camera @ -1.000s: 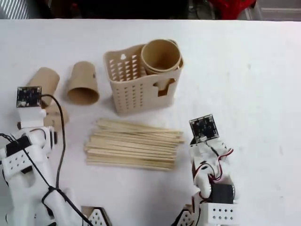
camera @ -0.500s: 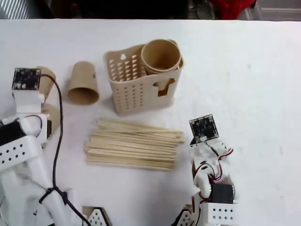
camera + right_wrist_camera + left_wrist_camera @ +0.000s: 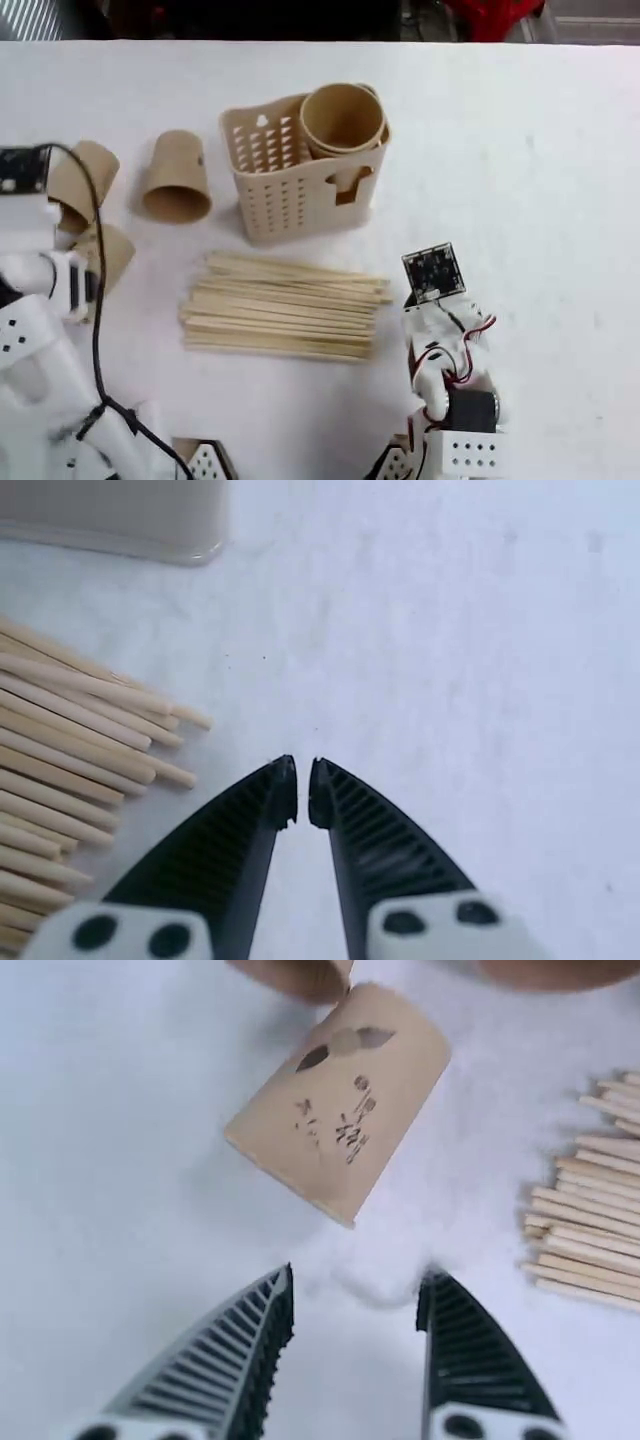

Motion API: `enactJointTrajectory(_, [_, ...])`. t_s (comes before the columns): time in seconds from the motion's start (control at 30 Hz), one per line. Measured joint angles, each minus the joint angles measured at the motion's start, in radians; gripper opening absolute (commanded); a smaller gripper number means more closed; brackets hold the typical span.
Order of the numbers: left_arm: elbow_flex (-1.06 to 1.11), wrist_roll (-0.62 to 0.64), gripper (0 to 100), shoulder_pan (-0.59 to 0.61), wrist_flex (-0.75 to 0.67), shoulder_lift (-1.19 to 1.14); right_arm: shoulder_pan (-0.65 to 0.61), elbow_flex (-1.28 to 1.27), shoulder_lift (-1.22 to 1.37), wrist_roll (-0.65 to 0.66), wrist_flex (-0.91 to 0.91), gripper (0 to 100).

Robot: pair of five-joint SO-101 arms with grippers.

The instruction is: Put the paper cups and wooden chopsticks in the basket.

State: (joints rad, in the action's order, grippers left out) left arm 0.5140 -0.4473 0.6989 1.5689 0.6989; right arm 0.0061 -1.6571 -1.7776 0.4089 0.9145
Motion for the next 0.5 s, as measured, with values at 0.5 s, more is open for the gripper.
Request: enactJointTrajectory(0.5, [0.531,-0.080,26,0.117,-0.565,0.000,0.000,0.000,0.000,0.000,0.000,4.2])
